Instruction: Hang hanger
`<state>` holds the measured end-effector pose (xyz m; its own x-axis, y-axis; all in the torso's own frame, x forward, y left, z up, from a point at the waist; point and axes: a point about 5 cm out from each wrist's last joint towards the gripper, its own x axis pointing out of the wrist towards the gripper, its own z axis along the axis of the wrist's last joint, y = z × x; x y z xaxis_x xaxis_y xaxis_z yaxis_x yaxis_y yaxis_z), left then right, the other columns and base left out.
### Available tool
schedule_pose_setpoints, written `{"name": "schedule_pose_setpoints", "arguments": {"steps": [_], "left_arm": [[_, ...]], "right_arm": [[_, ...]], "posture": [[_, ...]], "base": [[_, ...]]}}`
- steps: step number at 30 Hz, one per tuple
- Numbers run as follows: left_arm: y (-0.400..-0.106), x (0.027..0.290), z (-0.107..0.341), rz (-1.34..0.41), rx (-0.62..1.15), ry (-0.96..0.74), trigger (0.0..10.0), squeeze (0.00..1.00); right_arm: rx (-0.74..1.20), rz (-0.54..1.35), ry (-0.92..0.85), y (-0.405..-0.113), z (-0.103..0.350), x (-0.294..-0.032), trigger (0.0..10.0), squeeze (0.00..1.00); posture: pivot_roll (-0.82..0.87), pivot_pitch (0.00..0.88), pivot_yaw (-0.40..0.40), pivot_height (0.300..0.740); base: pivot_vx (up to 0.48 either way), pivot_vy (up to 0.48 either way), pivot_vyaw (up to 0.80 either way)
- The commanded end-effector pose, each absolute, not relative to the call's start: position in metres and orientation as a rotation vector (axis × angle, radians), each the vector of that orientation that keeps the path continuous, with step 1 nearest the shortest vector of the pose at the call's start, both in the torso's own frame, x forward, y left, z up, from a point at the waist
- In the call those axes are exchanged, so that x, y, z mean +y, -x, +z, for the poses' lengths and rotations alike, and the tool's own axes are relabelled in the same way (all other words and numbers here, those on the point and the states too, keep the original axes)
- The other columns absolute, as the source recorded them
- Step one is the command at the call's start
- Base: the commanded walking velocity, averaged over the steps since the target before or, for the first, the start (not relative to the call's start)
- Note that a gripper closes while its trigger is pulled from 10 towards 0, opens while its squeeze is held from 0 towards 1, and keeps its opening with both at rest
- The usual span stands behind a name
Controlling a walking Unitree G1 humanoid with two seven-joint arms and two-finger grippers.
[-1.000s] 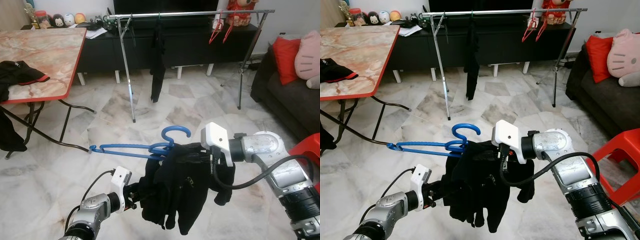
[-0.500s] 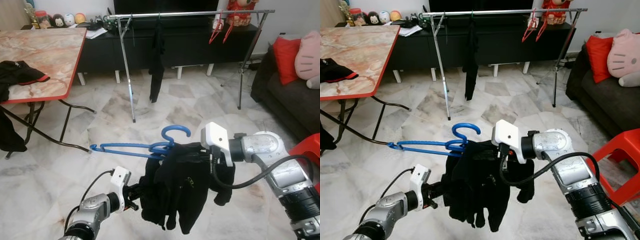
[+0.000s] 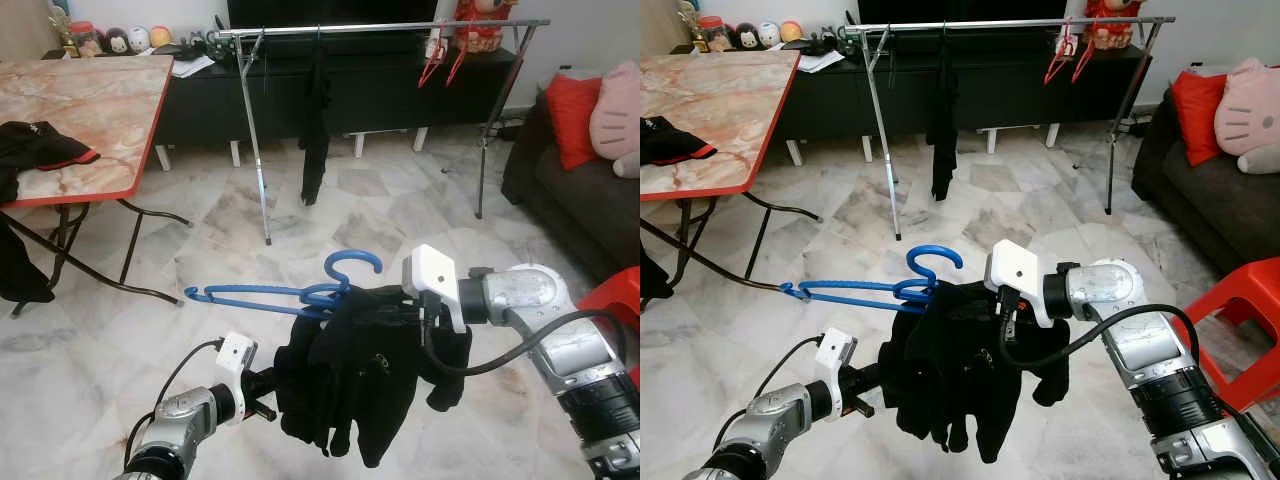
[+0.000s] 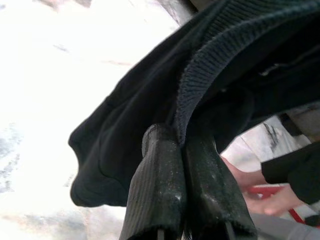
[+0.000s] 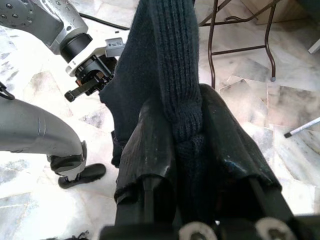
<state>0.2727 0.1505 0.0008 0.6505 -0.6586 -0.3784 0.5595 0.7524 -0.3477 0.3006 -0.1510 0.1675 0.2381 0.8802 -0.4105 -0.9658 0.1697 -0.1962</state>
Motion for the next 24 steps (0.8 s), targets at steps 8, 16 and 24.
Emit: {"name": "schedule_pose_setpoints", "arguments": {"steps": [8, 16, 24], "left_arm": [[-0.271, 0.17, -0.01, -0.511, 0.571, 0.086, 1.6, 0.0], [-0.266, 0.174, -0.017, -0.481, 0.617, 0.055, 10.0, 0.0], [-0.261, 0.176, -0.022, -0.476, 0.65, 0.032, 10.0, 0.0]], "right_arm": [[0.329, 1.297, 0.583, -0.299, 0.153, -0.166, 0.0, 0.0], [0.448, 1.243, 0.688, -0.299, 0.138, -0.183, 0.0, 0.0], [0.568, 1.214, 0.796, -0.297, 0.125, -0.197, 0.0, 0.0]], "posture": [[-0.11, 0.001, -0.039, 0.74], [-0.11, 0.001, -0.039, 0.74], [-0.11, 0.009, -0.035, 0.74]], "base": [[0.0, 0.0, 0.0], [0.0, 0.0, 0.0], [0.0, 0.0, 0.0]]}}
